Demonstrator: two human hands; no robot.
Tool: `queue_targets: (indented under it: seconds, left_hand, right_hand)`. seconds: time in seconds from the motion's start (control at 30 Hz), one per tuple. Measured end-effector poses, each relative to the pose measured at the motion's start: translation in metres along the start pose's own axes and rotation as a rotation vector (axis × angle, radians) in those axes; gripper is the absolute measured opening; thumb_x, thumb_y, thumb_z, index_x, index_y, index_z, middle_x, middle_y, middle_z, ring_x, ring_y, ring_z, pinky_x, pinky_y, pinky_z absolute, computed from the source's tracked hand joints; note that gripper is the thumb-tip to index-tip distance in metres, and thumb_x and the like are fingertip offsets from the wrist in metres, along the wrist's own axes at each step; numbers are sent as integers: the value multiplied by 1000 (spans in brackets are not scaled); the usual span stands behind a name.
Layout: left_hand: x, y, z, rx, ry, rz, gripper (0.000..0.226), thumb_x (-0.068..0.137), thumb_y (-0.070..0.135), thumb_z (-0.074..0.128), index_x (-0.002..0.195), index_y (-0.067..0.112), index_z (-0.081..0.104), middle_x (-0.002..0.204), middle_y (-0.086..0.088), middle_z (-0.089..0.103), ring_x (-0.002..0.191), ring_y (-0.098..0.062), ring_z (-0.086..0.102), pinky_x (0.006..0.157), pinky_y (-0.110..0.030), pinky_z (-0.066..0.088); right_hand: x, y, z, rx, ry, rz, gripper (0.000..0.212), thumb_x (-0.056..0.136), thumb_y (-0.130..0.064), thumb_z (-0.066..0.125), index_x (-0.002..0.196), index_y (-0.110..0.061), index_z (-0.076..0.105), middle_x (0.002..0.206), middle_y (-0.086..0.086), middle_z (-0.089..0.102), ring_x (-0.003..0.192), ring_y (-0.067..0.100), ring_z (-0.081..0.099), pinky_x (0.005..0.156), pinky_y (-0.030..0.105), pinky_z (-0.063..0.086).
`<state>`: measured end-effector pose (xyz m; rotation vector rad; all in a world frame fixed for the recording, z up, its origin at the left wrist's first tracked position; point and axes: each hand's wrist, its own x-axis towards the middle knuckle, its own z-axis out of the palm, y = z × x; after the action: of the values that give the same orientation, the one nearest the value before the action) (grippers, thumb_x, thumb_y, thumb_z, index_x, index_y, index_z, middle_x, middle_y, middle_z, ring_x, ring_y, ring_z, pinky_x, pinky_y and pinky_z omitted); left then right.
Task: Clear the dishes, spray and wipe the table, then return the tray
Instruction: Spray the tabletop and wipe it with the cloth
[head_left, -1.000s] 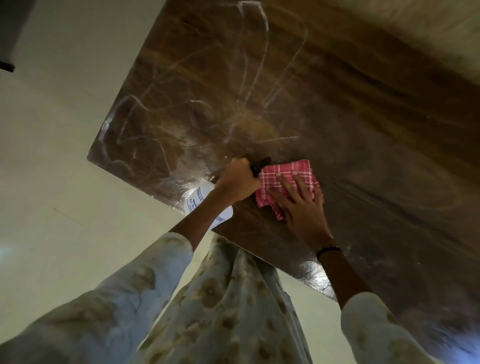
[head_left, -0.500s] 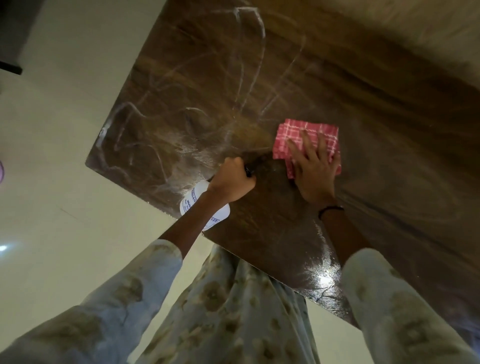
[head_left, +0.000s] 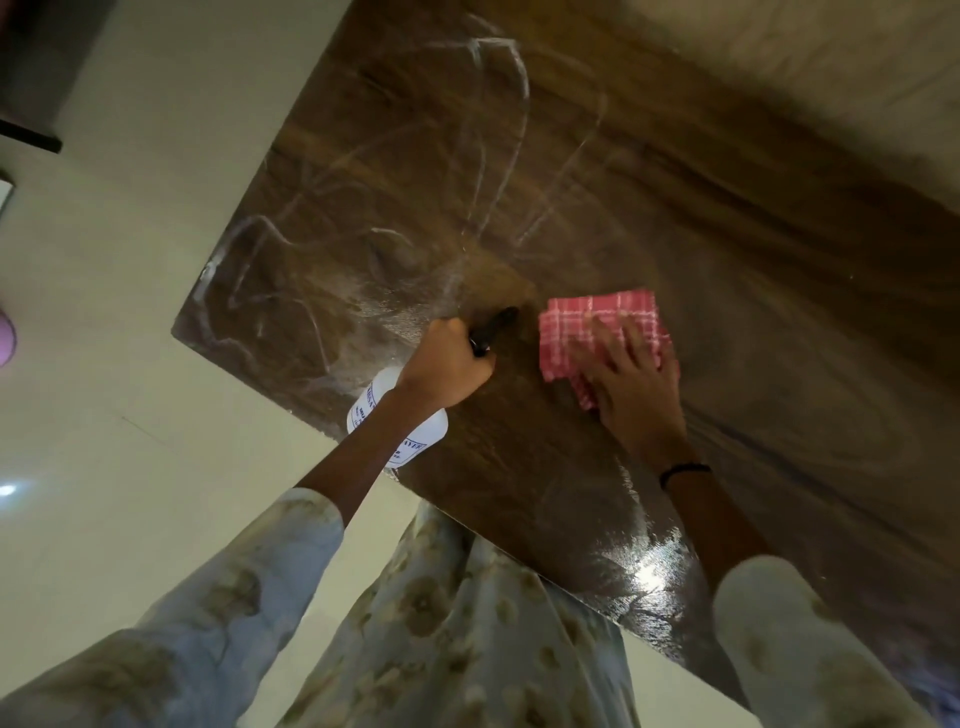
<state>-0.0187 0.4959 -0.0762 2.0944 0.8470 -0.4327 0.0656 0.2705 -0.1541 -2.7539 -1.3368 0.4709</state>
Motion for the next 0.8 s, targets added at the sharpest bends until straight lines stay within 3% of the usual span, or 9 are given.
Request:
queue_targets:
  seconds: [0.13, 0.2, 0.37, 0.43, 0.47, 0.57, 0.63, 0.8]
  left_hand:
    - [5, 2, 2, 11, -4, -24, 22, 83, 12, 58, 90, -9, 63, 73, -26, 64, 64, -37, 61, 59, -40, 52]
    - [7, 6, 1, 7, -6, -25, 20, 82, 11, 58, 90, -8, 63, 72, -24, 64, 60, -34, 59, 55, -37, 49]
    - [14, 20, -1, 9, -32, -21, 7, 81, 7, 61, 81, 0, 62, 54, -3, 51, 46, -18, 48, 45, -23, 41]
    - [21, 27, -1, 17, -34, -30, 12, 80, 7, 62, 88, -2, 65, 55, -5, 53, 45, -15, 47, 37, -14, 35]
    - [25, 30, 0, 13, -34, -32, 17, 79, 8, 62, 91, -4, 65, 60, -10, 58, 47, -19, 51, 39, -16, 38]
    - [36, 45, 4, 8, -33, -24, 26, 81, 19, 63, 96, -3, 65, 81, -23, 67, 72, -34, 64, 63, -34, 53]
    - [43, 57, 7, 27, -25, -12, 27, 84, 19, 61, 100, -3, 63, 90, -25, 67, 84, -36, 65, 74, -38, 54]
    - [57, 88, 16, 11, -44, 20, 24, 86, 15, 59, 98, -6, 63, 91, -22, 68, 81, -32, 64, 67, -28, 42]
  right_hand:
    - [60, -11, -15, 120, 39, 163, 54, 91, -32, 46, 144, -33, 36, 157, 3, 24, 145, 36, 13, 102, 72, 15]
    - [83, -32, -15, 159, 40, 157, 51, 92, -36, 37, 143, -31, 39, 157, 3, 24, 145, 36, 13, 103, 72, 14]
    - [67, -51, -2, 93, 39, -159, 44, 84, -32, 57, 128, -27, 57, 146, 5, 44, 141, 38, 27, 104, 69, 22]
    - [44, -33, 3, 44, 41, -301, 47, 87, -33, 53, 134, -32, 51, 147, 3, 43, 140, 36, 27, 108, 63, 18]
    - [34, -19, 5, 12, 43, -337, 50, 88, -33, 49, 138, -35, 45, 150, 1, 38, 141, 34, 25, 109, 61, 15]
    - [19, 23, 0, -31, 20, -223, 62, 87, -27, 56, 143, -38, 34, 155, 0, 28, 143, 33, 21, 106, 63, 22]
    - [22, 41, -10, -23, 13, -75, 66, 86, -27, 60, 144, -39, 30, 156, 0, 25, 143, 33, 20, 103, 65, 27]
    - [35, 50, -22, -1, -5, 17, 63, 87, -30, 58, 144, -37, 33, 157, 0, 23, 145, 32, 16, 101, 66, 30]
